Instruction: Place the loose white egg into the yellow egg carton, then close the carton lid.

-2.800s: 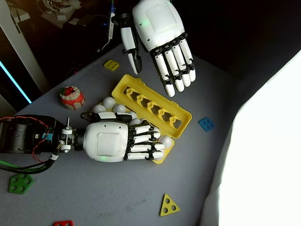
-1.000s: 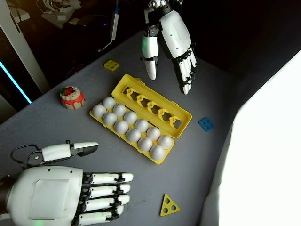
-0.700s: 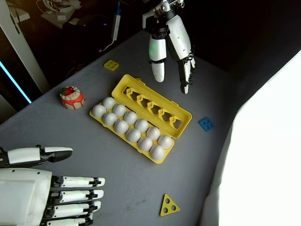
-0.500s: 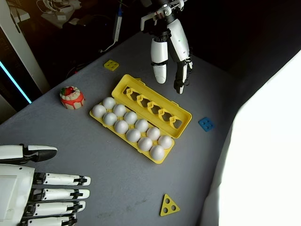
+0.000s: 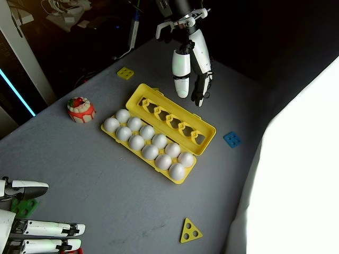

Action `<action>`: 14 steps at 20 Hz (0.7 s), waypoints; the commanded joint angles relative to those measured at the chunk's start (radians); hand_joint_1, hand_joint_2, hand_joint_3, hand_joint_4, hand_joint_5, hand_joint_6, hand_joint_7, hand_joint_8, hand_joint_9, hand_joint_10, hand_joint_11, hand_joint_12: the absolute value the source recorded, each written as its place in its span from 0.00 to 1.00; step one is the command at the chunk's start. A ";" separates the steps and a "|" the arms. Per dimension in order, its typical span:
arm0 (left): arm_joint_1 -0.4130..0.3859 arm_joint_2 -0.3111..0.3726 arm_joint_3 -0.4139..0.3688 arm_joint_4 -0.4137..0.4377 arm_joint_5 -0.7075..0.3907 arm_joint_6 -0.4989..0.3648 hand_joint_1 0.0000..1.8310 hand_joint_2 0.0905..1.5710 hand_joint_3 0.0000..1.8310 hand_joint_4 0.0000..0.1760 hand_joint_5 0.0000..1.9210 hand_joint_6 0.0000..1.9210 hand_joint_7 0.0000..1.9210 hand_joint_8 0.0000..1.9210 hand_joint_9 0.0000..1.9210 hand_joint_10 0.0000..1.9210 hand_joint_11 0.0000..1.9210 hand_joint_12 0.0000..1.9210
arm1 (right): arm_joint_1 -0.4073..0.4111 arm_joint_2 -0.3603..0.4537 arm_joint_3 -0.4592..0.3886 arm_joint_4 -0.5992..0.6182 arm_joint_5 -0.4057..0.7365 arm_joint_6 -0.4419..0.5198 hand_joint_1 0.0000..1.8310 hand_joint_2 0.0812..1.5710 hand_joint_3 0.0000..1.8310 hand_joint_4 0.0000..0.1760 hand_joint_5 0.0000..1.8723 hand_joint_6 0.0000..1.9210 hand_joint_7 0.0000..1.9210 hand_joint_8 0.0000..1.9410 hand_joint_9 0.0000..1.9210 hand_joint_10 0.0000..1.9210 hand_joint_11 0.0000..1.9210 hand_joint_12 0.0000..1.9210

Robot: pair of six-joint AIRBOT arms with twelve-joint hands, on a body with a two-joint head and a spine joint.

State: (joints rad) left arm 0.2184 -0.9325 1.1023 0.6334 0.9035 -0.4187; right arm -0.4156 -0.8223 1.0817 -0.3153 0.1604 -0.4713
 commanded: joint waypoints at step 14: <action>0.119 -0.053 0.017 -0.004 -0.106 -0.182 0.21 0.82 0.00 0.00 0.27 0.01 0.32 0.02 0.16 0.40 0.03 0.81 | -0.010 0.003 -0.003 0.010 0.174 0.005 0.13 0.76 0.00 0.00 0.09 0.37 0.25 0.00 0.05 0.43 0.00 0.69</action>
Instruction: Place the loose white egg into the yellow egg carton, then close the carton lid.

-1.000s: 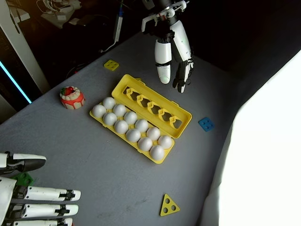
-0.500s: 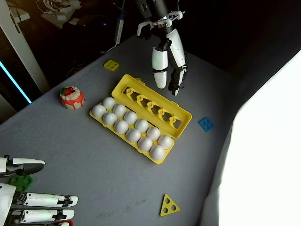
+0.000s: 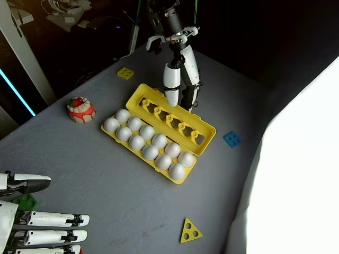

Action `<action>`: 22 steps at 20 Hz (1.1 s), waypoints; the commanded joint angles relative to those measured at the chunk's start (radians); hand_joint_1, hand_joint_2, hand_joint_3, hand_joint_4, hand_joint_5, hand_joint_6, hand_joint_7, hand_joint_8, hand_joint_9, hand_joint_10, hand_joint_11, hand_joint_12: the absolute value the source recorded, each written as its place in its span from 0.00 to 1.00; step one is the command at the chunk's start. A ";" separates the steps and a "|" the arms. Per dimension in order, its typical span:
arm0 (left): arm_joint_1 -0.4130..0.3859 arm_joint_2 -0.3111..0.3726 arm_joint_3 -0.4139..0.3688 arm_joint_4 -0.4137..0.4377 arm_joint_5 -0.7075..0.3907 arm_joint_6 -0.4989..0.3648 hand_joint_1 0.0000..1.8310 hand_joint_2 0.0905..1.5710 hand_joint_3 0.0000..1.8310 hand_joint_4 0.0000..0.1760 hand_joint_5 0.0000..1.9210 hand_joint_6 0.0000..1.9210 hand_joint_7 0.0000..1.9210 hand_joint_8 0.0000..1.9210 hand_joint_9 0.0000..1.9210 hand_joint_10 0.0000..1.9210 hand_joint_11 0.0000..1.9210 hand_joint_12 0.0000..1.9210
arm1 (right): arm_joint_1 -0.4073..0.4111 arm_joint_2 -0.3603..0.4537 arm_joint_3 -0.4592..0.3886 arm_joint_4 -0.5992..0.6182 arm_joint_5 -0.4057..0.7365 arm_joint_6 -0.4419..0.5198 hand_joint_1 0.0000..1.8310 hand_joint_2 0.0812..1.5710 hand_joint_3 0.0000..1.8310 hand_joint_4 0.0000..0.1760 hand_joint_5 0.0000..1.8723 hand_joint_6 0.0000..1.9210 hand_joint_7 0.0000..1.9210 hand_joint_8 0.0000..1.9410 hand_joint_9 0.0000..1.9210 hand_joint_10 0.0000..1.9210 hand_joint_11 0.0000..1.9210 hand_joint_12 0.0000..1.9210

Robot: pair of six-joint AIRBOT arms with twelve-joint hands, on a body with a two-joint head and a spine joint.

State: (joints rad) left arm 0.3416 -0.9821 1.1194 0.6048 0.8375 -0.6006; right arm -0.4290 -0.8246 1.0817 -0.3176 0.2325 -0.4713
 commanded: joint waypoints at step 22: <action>0.006 -0.008 0.038 -0.006 -0.055 0.029 0.18 0.83 0.00 0.00 0.27 0.01 0.32 0.02 0.13 0.46 0.00 0.84 | -0.005 0.006 -0.004 0.012 0.136 0.005 0.12 0.76 0.00 0.00 0.06 0.37 0.24 0.00 0.03 0.44 0.00 0.69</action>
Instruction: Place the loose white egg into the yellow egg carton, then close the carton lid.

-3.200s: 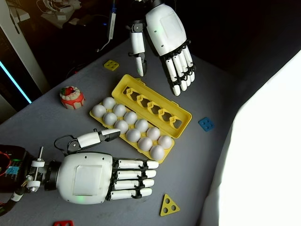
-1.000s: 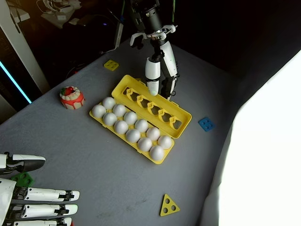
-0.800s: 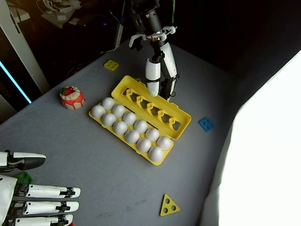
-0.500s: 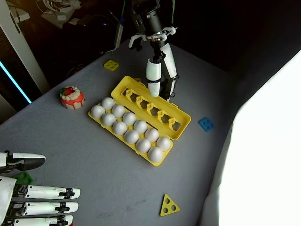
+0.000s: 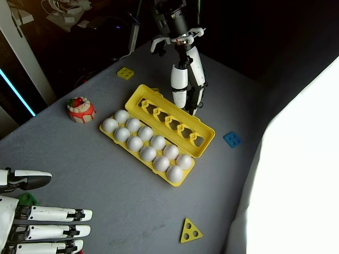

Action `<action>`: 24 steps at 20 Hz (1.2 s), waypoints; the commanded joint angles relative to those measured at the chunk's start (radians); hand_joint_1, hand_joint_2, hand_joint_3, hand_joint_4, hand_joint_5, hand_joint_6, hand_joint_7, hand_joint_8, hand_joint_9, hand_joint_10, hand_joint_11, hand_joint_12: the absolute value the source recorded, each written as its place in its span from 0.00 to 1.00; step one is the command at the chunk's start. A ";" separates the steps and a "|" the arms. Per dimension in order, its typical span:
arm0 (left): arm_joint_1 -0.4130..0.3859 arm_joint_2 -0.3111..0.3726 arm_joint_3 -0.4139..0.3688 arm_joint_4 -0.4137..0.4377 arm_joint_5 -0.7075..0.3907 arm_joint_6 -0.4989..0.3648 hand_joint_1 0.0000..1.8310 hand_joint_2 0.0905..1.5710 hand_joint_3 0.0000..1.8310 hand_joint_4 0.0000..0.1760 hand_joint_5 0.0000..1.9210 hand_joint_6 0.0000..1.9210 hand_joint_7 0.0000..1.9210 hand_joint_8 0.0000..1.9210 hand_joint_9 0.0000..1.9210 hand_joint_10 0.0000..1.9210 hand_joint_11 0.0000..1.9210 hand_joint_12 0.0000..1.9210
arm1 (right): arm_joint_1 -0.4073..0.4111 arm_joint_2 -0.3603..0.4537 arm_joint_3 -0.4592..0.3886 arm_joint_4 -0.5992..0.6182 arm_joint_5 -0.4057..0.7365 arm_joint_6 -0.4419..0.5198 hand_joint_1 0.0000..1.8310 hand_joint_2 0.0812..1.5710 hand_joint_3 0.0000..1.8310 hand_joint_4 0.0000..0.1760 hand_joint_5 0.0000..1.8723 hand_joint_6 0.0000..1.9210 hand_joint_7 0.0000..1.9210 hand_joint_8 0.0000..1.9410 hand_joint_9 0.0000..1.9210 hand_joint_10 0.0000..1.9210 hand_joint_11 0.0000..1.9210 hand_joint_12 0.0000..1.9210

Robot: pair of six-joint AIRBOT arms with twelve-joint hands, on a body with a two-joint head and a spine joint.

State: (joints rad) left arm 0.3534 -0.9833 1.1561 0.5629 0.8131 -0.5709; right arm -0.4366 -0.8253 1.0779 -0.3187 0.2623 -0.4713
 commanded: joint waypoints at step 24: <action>-0.176 -0.029 -0.068 0.009 0.007 0.040 0.18 0.83 0.00 0.00 0.26 0.00 0.30 0.02 0.11 0.47 0.00 0.81 | -0.003 0.007 -0.004 0.013 0.120 0.004 0.11 0.77 0.00 0.00 0.05 0.37 0.23 0.00 0.02 0.45 0.00 0.65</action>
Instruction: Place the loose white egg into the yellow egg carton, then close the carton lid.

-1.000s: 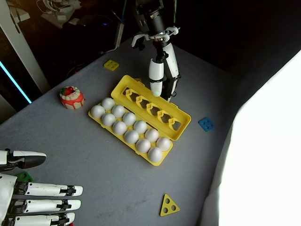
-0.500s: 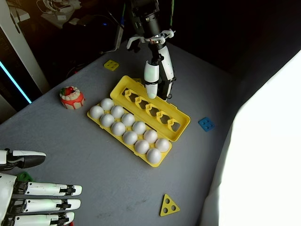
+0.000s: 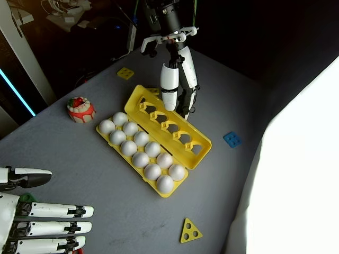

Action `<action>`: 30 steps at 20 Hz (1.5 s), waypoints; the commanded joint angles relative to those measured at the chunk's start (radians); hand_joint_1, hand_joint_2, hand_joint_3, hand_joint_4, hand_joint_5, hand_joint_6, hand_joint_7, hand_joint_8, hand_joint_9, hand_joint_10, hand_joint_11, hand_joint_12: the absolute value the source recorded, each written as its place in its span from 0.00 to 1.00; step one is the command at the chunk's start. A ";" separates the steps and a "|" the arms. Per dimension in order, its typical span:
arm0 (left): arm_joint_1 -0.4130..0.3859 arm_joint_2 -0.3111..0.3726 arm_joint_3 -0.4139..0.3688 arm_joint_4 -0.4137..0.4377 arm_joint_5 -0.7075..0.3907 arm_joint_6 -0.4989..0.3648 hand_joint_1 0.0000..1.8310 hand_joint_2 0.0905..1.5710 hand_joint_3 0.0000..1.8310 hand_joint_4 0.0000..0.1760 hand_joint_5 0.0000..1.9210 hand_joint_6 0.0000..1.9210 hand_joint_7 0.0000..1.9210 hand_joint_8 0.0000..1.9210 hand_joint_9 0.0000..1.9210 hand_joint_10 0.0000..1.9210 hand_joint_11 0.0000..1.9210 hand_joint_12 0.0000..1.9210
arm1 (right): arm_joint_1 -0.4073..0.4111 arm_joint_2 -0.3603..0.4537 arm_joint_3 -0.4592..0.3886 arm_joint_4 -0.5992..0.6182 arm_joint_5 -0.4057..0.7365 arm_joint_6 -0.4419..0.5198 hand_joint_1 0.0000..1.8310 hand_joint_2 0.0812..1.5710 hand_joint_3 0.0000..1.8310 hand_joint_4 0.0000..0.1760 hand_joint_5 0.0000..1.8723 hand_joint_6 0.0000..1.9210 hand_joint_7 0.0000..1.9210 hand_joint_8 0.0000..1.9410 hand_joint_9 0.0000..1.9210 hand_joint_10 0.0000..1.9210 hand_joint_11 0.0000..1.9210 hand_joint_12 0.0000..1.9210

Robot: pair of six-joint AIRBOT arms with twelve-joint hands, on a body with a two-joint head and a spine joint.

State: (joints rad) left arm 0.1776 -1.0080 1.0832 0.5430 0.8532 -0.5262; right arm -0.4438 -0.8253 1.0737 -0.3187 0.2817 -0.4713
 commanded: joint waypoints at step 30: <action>0.032 -0.042 -0.369 0.016 -0.093 -0.044 0.18 0.84 0.00 0.00 0.25 0.00 0.29 0.04 0.10 0.48 0.00 0.80 | -0.002 0.007 -0.003 0.012 0.115 0.000 0.14 0.76 0.00 0.00 0.05 0.39 0.23 0.00 0.02 0.44 0.00 0.62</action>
State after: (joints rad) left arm 0.2165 -1.0454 0.7166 0.5358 0.8066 -0.5652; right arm -0.4526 -0.8253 1.0718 -0.3206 0.2924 -0.4721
